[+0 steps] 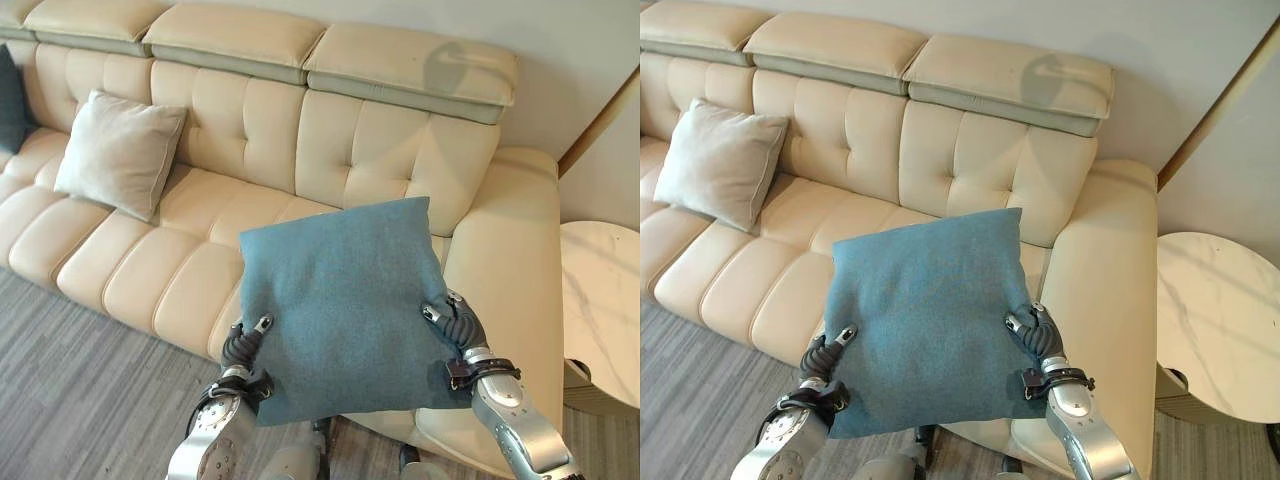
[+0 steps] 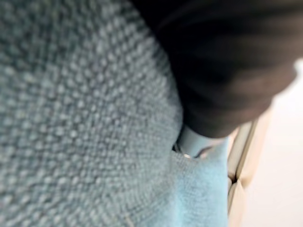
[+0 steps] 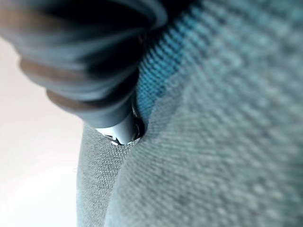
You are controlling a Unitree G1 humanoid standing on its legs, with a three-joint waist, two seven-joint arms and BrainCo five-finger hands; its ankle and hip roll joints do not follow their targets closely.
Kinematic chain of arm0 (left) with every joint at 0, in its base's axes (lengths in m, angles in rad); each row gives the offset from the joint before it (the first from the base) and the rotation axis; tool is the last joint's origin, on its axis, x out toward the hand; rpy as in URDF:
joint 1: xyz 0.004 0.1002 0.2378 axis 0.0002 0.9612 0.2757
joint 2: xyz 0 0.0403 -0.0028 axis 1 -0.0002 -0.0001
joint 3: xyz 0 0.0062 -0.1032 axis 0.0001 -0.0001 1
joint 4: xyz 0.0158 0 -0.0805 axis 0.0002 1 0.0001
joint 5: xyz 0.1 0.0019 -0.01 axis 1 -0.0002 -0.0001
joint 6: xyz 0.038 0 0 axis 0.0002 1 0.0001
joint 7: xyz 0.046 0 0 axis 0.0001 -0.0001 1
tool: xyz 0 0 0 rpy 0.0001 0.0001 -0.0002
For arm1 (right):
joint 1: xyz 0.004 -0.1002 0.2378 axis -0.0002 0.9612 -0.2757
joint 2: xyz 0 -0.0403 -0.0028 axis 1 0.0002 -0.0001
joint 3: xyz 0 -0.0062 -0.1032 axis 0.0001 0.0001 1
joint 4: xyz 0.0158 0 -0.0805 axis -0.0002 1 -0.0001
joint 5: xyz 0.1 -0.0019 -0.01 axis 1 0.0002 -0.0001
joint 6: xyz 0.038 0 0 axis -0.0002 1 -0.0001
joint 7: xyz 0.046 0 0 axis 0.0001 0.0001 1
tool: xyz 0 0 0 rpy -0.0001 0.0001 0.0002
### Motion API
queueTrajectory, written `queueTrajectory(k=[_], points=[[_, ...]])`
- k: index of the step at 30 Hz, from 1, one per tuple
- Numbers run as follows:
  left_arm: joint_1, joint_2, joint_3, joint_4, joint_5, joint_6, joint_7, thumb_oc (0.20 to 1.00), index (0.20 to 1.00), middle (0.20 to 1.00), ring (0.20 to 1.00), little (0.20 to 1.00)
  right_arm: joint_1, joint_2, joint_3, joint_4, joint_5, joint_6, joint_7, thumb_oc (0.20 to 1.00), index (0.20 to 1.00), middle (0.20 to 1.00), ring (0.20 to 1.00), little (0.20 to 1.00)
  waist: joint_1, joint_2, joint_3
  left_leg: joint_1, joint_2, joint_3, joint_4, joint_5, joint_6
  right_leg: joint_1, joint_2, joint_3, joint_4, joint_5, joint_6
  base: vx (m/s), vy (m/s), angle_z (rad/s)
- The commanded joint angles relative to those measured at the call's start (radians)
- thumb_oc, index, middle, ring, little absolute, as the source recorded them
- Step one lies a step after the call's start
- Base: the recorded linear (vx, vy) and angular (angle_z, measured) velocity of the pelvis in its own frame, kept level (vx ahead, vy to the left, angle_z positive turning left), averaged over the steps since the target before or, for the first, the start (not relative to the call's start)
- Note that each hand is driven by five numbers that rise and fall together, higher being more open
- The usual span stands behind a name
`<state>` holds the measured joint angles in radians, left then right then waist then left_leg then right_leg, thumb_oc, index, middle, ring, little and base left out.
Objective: Pick up all the scattered cushions and arrange them neatly on the sofa.
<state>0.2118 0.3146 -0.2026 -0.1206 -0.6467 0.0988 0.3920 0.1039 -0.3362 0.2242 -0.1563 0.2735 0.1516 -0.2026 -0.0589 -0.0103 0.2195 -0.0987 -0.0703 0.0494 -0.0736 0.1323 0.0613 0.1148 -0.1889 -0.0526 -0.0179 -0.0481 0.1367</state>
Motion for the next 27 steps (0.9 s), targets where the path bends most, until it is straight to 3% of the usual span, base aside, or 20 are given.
queueTrajectory(k=[1, 2, 3, 4, 5, 7, 9, 10, 11, 17, 20, 24, 27], points=[[-0.083, -0.017, -0.007, -0.106, 0.062, -0.079, -0.058, 0.200, 0.200, 0.200, 0.200, 0.200, -0.077, 0.009, 0.029, -0.054, -0.027, -0.066, 0.020, 0.200, 0.200, 0.200, 0.200, 0.200, 0.002, -0.003, -0.060, 0.051, 0.061, -0.029, -0.014, -0.121, -0.062, -0.075, 0.065, 0.017, 0.009, -0.016, -0.018, 0.06, 0.212, -0.87], [-0.083, -0.017, -0.007, -0.105, 0.062, -0.080, -0.058, 0.200, 0.200, 0.200, 0.200, 0.200, -0.078, 0.009, 0.029, -0.054, -0.027, -0.066, 0.020, 0.200, 0.200, 0.200, 0.200, 0.200, 0.006, -0.003, -0.061, 0.051, 0.062, -0.025, -0.014, -0.122, -0.062, -0.078, 0.065, 0.021, 0.011, -0.016, -0.018, 0.03, 0.163, -1.09], [-0.089, -0.008, 0.004, -0.104, 0.072, -0.083, -0.049, 0.200, 0.200, 0.200, 0.200, 0.200, -0.092, 0.022, 0.043, -0.039, -0.030, -0.070, 0.016, 0.200, 0.200, 0.200, 0.200, 0.200, 0.023, -0.002, -0.056, 0.061, 0.069, 0.015, -0.014, -0.136, -0.054, -0.104, 0.054, -0.030, 0.045, -0.015, -0.013, 0.02, 0.219, -1.15], [-0.095, 0.003, 0.031, -0.103, 0.084, -0.087, -0.043, 0.200, 0.200, 0.200, 0.200, 0.200, -0.120, 0.041, 0.059, -0.012, -0.029, -0.073, 0.014, 0.200, 0.200, 0.200, 0.200, 0.200, 0.050, 0.002, -0.057, 0.069, 0.080, 0.074, -0.014, -0.155, -0.055, -0.131, 0.036, -0.182, 0.095, -0.018, -0.018, 0.02, 0.218, -1.39], [-0.095, 0.003, 0.032, -0.103, 0.084, -0.087, -0.043, 0.200, 0.200, 0.200, 0.200, 0.200, -0.121, 0.041, 0.059, -0.012, -0.029, -0.074, 0.014, 0.200, 0.200, 0.200, 0.200, 0.200, 0.049, 0.003, -0.059, 0.065, 0.080, 0.073, -0.014, -0.154, -0.055, -0.133, 0.036, -0.183, 0.094, -0.016, -0.019, 0.01, 0.161, -1.59], [-0.090, 0.000, 0.061, -0.097, 0.102, -0.087, -0.038, 0.200, 0.200, 0.200, 0.200, 0.200, -0.152, 0.064, 0.092, 0.027, -0.010, -0.074, 0.020, 0.200, 0.200, 0.200, 0.200, 0.200, 0.071, -0.009, -0.058, 0.092, 0.081, 0.143, -0.014, -0.174, -0.072, -0.143, 0.061, -0.321, 0.066, -0.014, -0.019, 0.07, 0.094, -1.36], [-0.083, -0.005, 0.068, -0.100, 0.105, -0.084, -0.039, 0.200, 0.200, 0.200, 0.200, 0.200, -0.156, 0.068, 0.099, 0.036, -0.007, -0.072, 0.021, 0.200, 0.200, 0.200, 0.200, 0.200, 0.075, -0.015, -0.056, 0.101, 0.083, 0.162, -0.014, -0.178, -0.077, -0.135, 0.076, -0.333, 0.030, -0.003, -0.023, 0.09, 0.038, -0.69], [-0.089, -0.011, 0.057, -0.087, 0.115, -0.081, -0.037, 0.200, 0.200, 0.200, 0.200, 0.200, -0.154, 0.073, 0.107, 0.044, -0.001, -0.075, 0.018, 0.200, 0.200, 0.200, 0.200, 0.200, 0.053, -0.020, -0.055, 0.103, 0.078, 0.159, -0.014, -0.175, -0.076, -0.135, 0.120, -0.224, -0.021, -0.005, -0.036, 0.06, 0.044, -0.55], [-0.096, -0.012, 0.054, -0.082, 0.116, -0.087, -0.032, 0.200, 0.200, 0.200, 0.200, 0.200, -0.164, 0.082, 0.122, 0.052, 0.020, -0.082, 0.009, 0.200, 0.200, 0.200, 0.200, 0.200, 0.056, -0.023, -0.052, 0.096, 0.074, 0.167, -0.014, -0.162, -0.070, -0.139, 0.129, -0.204, -0.042, 0.015, -0.046, 0.04, 0.039, 0.04], [-0.161, -0.024, 0.016, -0.050, 0.142, -0.094, 0.014, 0.200, 0.200, 0.200, 0.200, 0.200, -0.244, 0.125, 0.179, 0.102, 0.095, -0.101, -0.044, 0.200, 0.200, 0.200, 0.200, 0.200, 0.075, -0.028, -0.048, 0.104, 0.071, 0.159, -0.014, -0.176, -0.077, -0.107, 0.118, -0.241, -0.069, 0.006, -0.037, 0.08, 0.001, 0.09], [-0.224, -0.022, -0.005, -0.040, 0.149, -0.108, 0.050, 0.200, 0.200, 0.200, 0.200, 0.200, -0.322, 0.142, 0.196, 0.120, 0.123, -0.122, -0.086, 0.200, 0.200, 0.200, 0.200, 0.200, 0.081, -0.021, -0.023, 0.063, 0.064, 0.141, -0.014, -0.160, -0.068, -0.131, 0.116, -0.254, -0.069, 0.005, -0.050, -0.03, -0.022, 0.21], [-0.415, 0.029, -0.028, 0.048, 0.180, -0.124, 0.080, 0.200, 0.200, 0.200, 0.200, 0.200, -0.530, 0.138, 0.200, 0.221, 0.145, -0.139, -0.166, 0.200, 0.200, 0.200, 0.200, 0.200, 0.094, -0.001, 0.026, -0.018, 0.055, 0.124, -0.014, -0.134, -0.062, -0.203, 0.108, -0.258, -0.069, 0.019, -0.059, -0.09, 0.005, 0.34], [-0.774, 0.132, -0.081, 0.217, 0.211, -0.152, 0.140, 0.200, 0.200, 0.200, 0.200, 0.200, -0.833, 0.109, 0.180, 0.389, 0.175, -0.154, -0.255, 0.200, 0.200, 0.200, 0.200, 0.200, 0.106, 0.015, 0.080, -0.154, 0.048, 0.104, 0.040, -0.104, -0.064, -0.347, 0.094, -0.245, 0.018, 0.019, -0.070, -0.22, -0.003, 0.15]])
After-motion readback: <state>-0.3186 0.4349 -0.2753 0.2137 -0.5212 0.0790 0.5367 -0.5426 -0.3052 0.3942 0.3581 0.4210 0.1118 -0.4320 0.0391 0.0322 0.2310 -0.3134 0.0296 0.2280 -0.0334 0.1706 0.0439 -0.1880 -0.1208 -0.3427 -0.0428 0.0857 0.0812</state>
